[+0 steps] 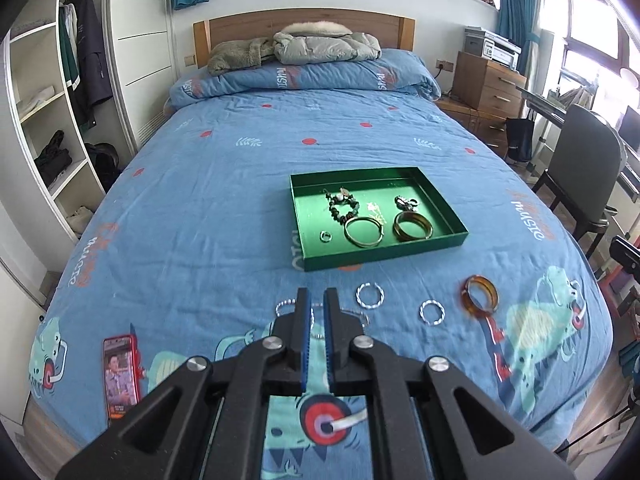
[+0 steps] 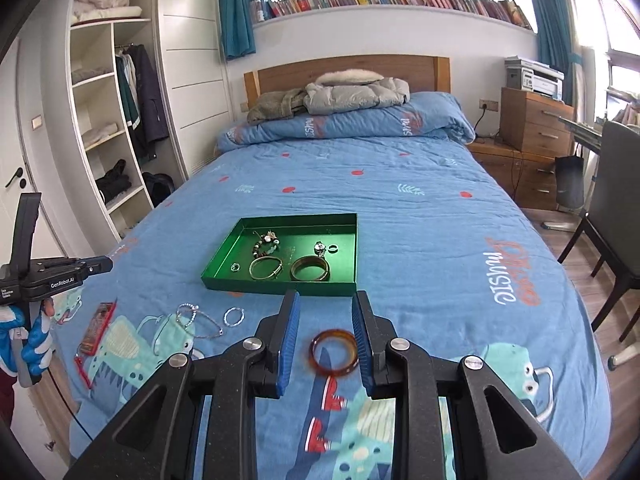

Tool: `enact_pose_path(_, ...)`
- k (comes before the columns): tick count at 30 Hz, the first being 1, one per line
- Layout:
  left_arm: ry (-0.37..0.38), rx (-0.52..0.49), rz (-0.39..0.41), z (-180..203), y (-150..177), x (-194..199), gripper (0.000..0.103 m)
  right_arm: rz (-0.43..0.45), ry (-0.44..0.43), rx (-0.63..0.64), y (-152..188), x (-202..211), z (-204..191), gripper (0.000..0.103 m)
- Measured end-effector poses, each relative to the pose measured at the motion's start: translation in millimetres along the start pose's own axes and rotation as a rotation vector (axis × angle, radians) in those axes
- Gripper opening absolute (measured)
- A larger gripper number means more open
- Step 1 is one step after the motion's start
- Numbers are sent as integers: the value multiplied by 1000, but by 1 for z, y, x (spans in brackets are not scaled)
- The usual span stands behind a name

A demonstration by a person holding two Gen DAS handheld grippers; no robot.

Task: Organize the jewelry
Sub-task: 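Grasp the amber bangle with the right gripper while the left gripper grasps the pearl necklace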

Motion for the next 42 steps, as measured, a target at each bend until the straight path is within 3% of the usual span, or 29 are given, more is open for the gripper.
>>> enact_pose_path(6, 3, -3, 14, -9, 18, 24, 8, 28, 5, -8, 12, 33, -7, 27)
enact_pose_path(10, 9, 12, 29, -17, 23, 35, 18, 45, 1, -7, 19, 49, -15, 27)
enact_pose_path(12, 16, 24, 29, -22, 25, 38, 19, 53, 0, -6, 21, 54, -19, 27)
enact_pose_path(20, 16, 68, -22, -35, 41, 16, 19, 48, 1, -7, 35, 56, -24, 27)
enact_pose_path(24, 19, 86, -65, -37, 49, -7, 20, 22, -6, -26, 42, 38, -16, 27)
enact_pose_path(28, 15, 113, -102, -38, 53, -36, 37, -17, -23, -44, 52, 11, -6, 27)
enact_pose_path(42, -35, 192, -239, -43, 54, -159, 38, -169, -106, -70, 80, -107, 15, 27)
Point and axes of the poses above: each gripper's, at about its wrist camera, not at the fingertips, and x roughly against the way its jaws point, z to its right, y to its underside, the point moved 1 cm from there along -x, roughly the way its jaws point, and after that the axes turned 13 degrees about x, right-handed, at the moved point
